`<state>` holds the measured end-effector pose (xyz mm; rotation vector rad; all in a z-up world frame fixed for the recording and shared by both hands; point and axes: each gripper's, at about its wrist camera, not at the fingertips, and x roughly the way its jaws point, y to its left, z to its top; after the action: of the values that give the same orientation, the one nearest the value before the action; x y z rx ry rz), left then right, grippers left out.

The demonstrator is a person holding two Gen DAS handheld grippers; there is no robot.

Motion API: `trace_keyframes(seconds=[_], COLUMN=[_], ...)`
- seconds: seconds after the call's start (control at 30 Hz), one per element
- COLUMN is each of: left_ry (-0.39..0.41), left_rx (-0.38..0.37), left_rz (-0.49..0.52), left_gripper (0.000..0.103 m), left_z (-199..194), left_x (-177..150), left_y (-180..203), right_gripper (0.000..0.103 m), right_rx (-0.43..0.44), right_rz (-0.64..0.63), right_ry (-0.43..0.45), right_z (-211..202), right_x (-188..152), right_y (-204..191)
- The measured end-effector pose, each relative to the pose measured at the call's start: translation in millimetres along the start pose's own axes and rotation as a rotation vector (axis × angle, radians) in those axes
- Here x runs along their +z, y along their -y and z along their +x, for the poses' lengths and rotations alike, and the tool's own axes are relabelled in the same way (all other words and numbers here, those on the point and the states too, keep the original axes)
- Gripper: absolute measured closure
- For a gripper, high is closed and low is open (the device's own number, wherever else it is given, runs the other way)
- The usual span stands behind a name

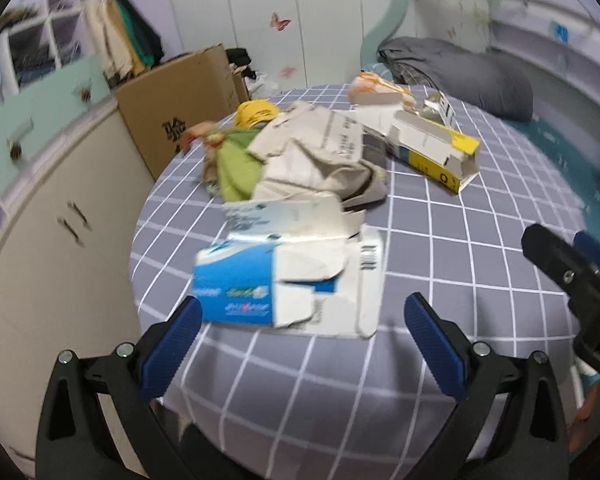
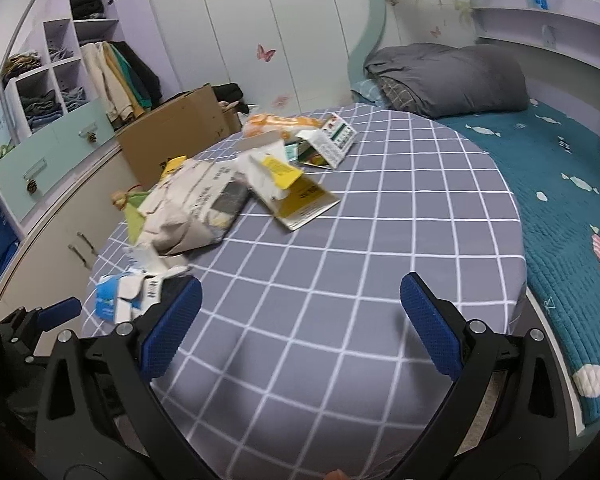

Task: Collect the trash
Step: 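Reach the left tool toward the blue-white tissue box and grasp it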

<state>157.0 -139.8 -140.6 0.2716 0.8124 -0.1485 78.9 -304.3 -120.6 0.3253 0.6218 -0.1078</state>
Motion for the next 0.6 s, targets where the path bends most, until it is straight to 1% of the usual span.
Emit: trace_keyframes(seconds=[0.03, 0.1, 0.17, 0.23, 0.3, 0.37, 0.4, 0.43, 0.47, 0.5, 0.53, 0.57, 0.6], left_ry=[-0.002, -0.013, -0.013, -0.005, -0.004, 0.003, 0.001, -0.006, -0.012, -0.01, -0.007, -0.004, 0.003], left_rx=[0.033, 0.129, 0.176, 0.188, 0.169, 0.163, 0.157, 0.138, 0.119, 0.102, 0.086, 0.077, 0.073], left_rz=[0.021, 0.07, 0.09, 0.065, 0.032, 0.013, 0.011, 0.004, -0.006, -0.028, -0.044, -0.05, -0.057], left_gripper=[0.004, 0.004, 0.004, 0.004, 0.004, 0.007, 0.014, 0.028, 0.034, 0.036, 0.041, 0.044, 0.058], left_z=[3, 13, 21, 21, 19, 18, 18, 19, 20, 20, 20, 20, 18], left_x=[1, 4, 6, 9, 10, 10, 9, 9, 8, 9, 9, 8, 8], left_y=[6, 19, 26, 23, 15, 6, 2, -3, -5, -13, -20, -24, -29], right_gripper=[0.006, 0.006, 0.006, 0.006, 0.006, 0.006, 0.006, 0.006, 0.006, 0.006, 0.006, 0.006, 0.006], right_rx=[-0.001, 0.0, 0.004, 0.008, 0.017, 0.028, 0.032, 0.038, 0.046, 0.051, 0.057, 0.064, 0.068], right_rz=[0.003, 0.005, 0.0, -0.01, -0.02, -0.034, -0.04, -0.046, -0.055, -0.06, -0.066, -0.072, -0.078], right_ry=[-0.004, -0.014, -0.02, -0.029, -0.037, -0.048, -0.05, -0.052, -0.055, -0.056, -0.058, -0.059, -0.061], right_z=[2, 7, 10, 13, 16, 20, 21, 22, 24, 24, 25, 26, 27], right_x=[1, 1, 2, 1, 2, 2, 2, 2, 3, 3, 3, 4, 4], right_y=[1, 4, 6, 4, 2, -2, -5, -8, -12, -15, -18, -21, -24])
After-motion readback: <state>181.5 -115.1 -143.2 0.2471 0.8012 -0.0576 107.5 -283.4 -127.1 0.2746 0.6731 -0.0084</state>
